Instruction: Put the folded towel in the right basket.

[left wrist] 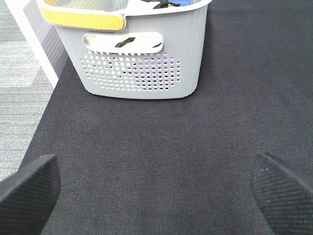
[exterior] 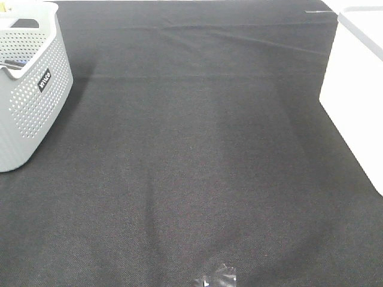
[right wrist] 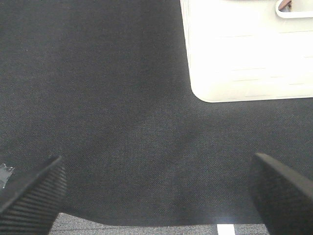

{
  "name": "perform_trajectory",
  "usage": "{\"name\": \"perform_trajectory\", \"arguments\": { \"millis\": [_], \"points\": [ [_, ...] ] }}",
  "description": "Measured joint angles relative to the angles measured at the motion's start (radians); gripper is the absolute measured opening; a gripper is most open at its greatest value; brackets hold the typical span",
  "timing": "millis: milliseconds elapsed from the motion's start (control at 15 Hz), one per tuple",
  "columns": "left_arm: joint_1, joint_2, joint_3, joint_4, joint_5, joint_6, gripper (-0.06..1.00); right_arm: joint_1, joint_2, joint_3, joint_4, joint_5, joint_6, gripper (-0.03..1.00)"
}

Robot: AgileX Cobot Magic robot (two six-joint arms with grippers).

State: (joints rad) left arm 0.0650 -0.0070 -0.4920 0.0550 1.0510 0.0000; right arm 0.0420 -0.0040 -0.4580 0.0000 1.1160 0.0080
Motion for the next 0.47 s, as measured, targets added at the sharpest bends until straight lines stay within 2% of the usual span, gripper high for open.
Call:
{"name": "perform_trajectory", "arguments": {
  "millis": [467],
  "points": [
    [0.000, 0.000, 0.000, 0.000, 0.000, 0.000, 0.99, 0.000, 0.000, 0.000, 0.000, 0.000, 0.000, 0.97]
  ]
}}
